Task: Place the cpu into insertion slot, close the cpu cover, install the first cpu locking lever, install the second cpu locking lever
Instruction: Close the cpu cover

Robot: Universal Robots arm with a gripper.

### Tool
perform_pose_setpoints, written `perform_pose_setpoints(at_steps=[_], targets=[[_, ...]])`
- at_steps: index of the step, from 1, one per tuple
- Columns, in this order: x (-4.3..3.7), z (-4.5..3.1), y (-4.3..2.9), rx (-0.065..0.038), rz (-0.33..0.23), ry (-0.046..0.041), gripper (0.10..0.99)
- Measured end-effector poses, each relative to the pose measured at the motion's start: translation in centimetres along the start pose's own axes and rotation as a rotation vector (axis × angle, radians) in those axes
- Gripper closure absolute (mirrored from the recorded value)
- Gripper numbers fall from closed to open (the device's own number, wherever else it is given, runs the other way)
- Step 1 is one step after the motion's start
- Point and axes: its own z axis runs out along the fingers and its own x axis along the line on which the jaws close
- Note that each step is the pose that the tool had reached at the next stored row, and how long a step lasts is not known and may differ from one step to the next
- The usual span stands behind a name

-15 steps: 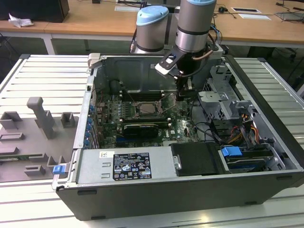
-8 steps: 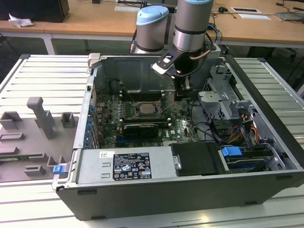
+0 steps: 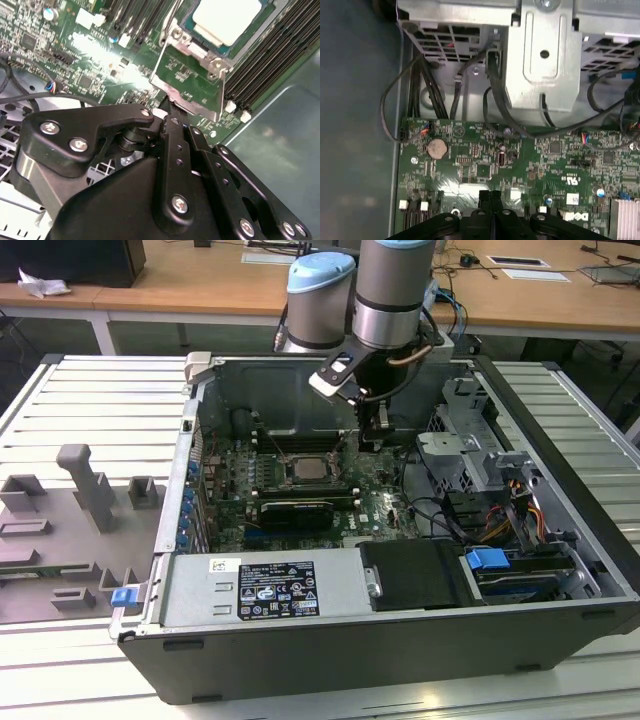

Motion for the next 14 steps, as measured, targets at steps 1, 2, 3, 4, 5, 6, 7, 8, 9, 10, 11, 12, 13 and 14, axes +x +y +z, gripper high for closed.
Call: perform_pose_setpoints(at_steps=[1, 2, 3, 4, 5, 6, 7, 8, 9, 10, 11, 12, 13, 14], targets=[[0.01, -0.01, -0.19, 0.0, 0.0, 0.0, 0.98], [0.02, -0.01, -0.39, 0.0, 0.0, 0.0001, 0.98], [0.03, -0.02, -0.57, 0.0, 0.0, 0.0, 0.98], [0.05, -0.02, -0.78, 0.0, 0.0, 0.0001, 0.98], [0.06, -0.02, -0.94, 0.0, 0.0, 0.0001, 0.98], [0.08, -0.03, -1.33, 0.0, 0.0, 0.0001, 0.98], [0.11, -0.03, -1.73, 0.0, 0.0, 0.0001, 0.98], [0.15, -0.02, -2.38, 0.0, 0.0, 0.0001, 0.98], [0.17, -0.01, -2.62, 0.0, 0.0, 0.0, 0.98], [0.18, 0.0, -2.81, 0.0, 0.0, 0.0, 0.98], [0.2, 0.04, -3.13, 0.0, 0.0, 0.0001, 0.98], [0.21, 0.07, -3.3, 0.0, 0.0, 0.0001, 0.98], [0.22, 0.1, -3.5, 0.0, 0.0, 0.0001, 0.98], [0.24, 0.16, -3.78, 0.0, 0.0, 0.0001, 0.98]])
